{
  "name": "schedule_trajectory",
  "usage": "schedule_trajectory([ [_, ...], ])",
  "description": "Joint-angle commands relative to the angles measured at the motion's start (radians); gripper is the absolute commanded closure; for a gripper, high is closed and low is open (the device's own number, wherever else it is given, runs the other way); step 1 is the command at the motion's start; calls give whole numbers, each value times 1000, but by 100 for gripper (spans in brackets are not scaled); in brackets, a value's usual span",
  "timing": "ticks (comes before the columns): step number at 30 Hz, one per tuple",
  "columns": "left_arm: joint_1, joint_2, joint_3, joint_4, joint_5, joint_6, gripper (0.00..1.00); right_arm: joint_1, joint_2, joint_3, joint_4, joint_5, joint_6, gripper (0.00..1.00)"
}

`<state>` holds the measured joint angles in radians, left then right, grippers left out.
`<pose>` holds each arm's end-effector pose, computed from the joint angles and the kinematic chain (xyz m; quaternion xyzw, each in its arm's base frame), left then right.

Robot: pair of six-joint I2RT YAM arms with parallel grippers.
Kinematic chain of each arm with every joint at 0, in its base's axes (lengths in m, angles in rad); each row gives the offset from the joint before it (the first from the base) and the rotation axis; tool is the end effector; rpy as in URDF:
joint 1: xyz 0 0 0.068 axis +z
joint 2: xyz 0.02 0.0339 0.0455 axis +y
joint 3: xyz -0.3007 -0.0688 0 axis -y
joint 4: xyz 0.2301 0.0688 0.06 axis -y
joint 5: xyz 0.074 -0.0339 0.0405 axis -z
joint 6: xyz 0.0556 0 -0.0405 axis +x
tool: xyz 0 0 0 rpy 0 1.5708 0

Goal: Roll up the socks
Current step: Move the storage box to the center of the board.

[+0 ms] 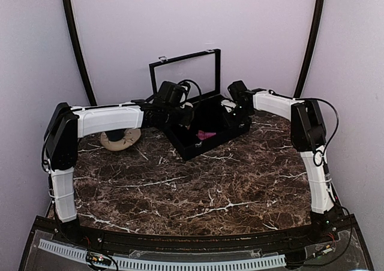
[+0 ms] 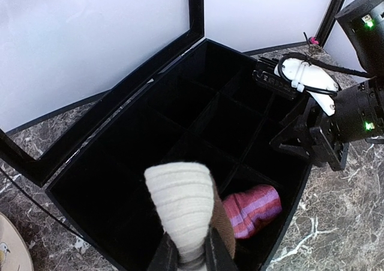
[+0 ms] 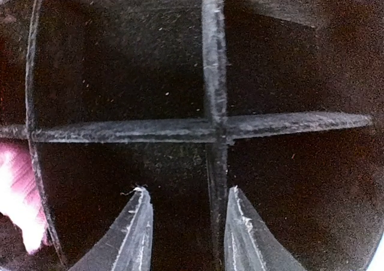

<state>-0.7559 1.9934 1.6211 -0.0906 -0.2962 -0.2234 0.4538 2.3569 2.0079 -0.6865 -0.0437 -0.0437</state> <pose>0.3701 -0.3266 0.3031 0.1464 0.8319 -0.1340 0.5182 0.4803 0.2370 0.1922 -0.2430 0.9331 0.0745 0.2546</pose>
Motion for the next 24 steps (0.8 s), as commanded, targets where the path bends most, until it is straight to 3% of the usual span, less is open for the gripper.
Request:
schedule_trajectory([
  [1, 13, -18, 10, 28, 9, 13, 100, 81, 75, -131, -375, -105, 48, 63],
  [24, 25, -29, -74, 58, 103, 30, 100, 271, -229, -599, -183, -201, 230, 62],
])
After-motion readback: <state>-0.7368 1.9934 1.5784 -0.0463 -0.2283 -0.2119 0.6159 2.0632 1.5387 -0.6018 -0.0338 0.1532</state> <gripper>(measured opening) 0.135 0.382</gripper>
